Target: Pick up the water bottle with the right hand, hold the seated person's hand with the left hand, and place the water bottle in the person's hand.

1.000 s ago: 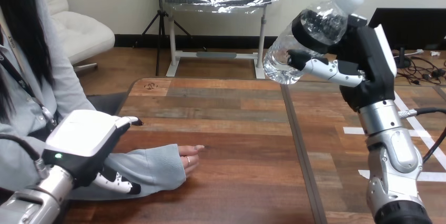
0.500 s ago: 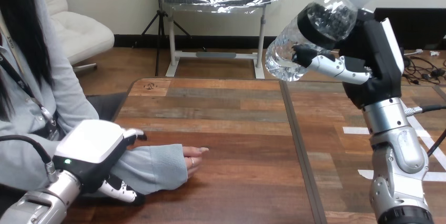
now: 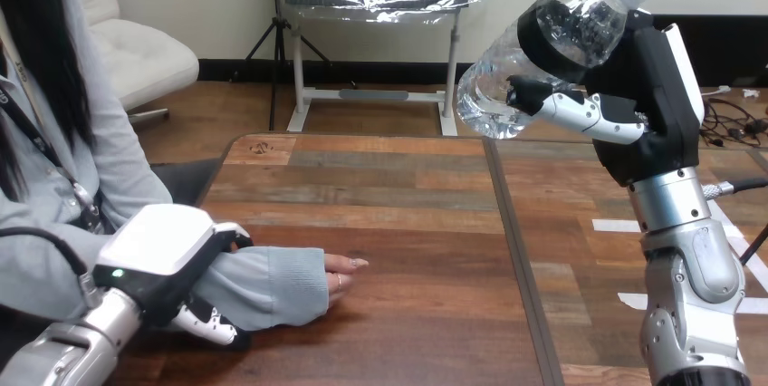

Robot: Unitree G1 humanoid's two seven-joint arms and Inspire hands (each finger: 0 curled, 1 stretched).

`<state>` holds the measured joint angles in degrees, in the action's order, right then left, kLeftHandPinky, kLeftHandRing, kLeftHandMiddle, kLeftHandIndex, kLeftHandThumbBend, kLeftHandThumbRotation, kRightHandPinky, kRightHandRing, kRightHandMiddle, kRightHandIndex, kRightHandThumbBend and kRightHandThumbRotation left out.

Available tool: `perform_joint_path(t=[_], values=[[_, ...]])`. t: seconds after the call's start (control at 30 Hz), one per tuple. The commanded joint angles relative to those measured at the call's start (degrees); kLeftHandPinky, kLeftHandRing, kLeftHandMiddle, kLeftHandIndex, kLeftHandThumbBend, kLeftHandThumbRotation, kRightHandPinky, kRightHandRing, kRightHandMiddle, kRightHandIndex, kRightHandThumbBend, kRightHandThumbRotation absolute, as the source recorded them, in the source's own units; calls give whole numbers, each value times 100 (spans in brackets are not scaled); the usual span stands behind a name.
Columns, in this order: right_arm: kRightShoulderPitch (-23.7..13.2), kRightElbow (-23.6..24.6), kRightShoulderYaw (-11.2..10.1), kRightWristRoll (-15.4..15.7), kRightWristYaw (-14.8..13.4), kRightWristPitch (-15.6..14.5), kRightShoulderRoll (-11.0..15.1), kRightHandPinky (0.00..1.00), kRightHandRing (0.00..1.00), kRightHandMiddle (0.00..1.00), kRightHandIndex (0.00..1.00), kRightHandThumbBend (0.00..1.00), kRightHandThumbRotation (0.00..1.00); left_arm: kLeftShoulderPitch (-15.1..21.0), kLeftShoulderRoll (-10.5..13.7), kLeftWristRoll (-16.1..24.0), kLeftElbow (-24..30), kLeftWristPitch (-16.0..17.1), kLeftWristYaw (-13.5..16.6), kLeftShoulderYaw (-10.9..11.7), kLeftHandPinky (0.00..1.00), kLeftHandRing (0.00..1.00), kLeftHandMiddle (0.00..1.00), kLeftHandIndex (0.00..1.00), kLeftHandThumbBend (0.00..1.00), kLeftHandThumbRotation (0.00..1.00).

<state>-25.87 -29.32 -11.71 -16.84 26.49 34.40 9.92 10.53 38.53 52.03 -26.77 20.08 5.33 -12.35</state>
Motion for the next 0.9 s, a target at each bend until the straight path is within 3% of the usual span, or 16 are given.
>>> perform_joint_path(t=[0.0,0.37,0.6,0.87], values=[[-159,542,38,-111,-65,-58,-39,19,24,34,38,71,0,444,43,-52,-109,-37,-63,-172,56,59,64,67,100,29],[-70,784,56,-27,-153,-50,-70,19,25,34,37,72,0,506,31,-109,-60,-126,-332,-235,47,51,56,60,100,24],[-49,828,85,-125,-16,-26,-68,19,25,34,37,71,0,514,34,-140,-95,-98,-301,-273,43,48,52,57,97,19],[32,1002,119,-138,-42,-152,-102,19,25,34,37,70,0,544,-7,-195,-181,-114,-228,-341,40,44,49,52,93,9]])
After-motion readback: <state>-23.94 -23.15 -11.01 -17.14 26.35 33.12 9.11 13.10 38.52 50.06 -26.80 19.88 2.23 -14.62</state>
